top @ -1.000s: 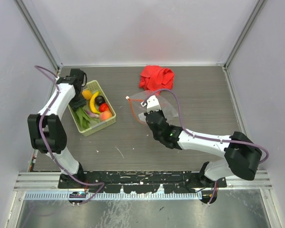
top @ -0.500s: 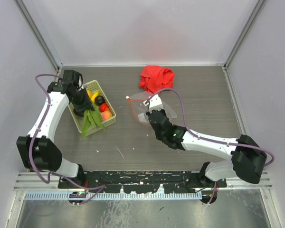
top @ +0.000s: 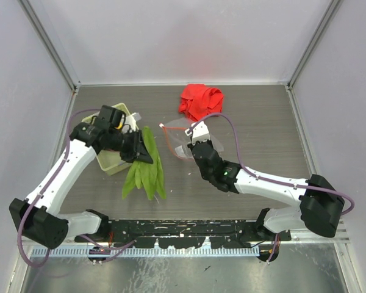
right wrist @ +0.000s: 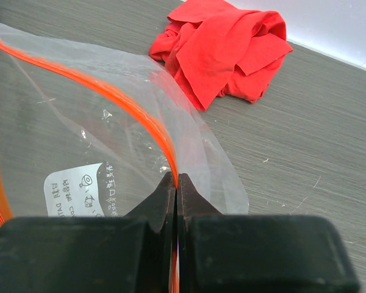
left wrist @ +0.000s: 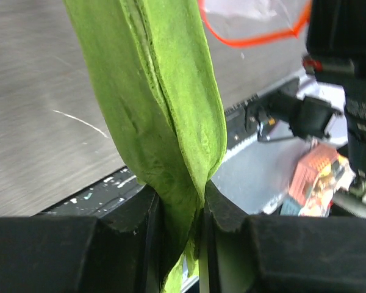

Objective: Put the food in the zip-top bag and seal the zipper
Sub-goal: Pick up the fake vegetable from the bin.

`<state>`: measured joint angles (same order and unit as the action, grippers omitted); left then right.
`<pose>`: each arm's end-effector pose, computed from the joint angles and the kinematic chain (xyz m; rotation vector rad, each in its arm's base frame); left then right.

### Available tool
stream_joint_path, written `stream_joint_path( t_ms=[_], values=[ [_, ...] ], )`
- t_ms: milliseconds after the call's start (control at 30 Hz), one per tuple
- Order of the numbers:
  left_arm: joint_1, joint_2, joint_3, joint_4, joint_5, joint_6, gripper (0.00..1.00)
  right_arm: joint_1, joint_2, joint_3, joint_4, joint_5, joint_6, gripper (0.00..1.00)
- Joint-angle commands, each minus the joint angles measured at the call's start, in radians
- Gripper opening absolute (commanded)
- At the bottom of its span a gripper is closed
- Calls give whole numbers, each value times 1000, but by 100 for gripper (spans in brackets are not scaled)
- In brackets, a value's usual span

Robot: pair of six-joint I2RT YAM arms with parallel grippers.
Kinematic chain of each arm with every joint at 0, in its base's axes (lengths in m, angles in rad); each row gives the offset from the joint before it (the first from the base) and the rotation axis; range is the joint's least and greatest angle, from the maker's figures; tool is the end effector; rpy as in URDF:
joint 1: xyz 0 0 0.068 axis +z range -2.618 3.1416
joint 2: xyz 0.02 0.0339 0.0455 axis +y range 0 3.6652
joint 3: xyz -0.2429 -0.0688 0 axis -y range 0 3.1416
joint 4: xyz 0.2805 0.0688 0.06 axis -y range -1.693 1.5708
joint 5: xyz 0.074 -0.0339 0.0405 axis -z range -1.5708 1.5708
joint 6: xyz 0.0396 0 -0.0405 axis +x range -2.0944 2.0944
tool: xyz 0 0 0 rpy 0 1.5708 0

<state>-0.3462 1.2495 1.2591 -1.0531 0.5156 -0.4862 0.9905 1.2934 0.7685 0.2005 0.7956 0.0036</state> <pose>0.2547 -0.1126 0.3129 0.0029 2.7178 -0.9496 0.2006 0.2544 0.2261 -0.3571 1.7601 -0.0458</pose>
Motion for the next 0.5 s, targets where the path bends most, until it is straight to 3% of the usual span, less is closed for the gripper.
stream_joint_path(
  t_ms=[0,233,467],
  values=[
    [-107,-47,-39,122,164,-40,18,-5,-40,22,52,-13,18,1],
    [-257,-12,-89,284,234,-114,19,-5,-50,20,54,-27,25,1],
    [-278,68,-95,354,260,-138,19,-4,-75,-12,93,-76,26,1]
  ],
)
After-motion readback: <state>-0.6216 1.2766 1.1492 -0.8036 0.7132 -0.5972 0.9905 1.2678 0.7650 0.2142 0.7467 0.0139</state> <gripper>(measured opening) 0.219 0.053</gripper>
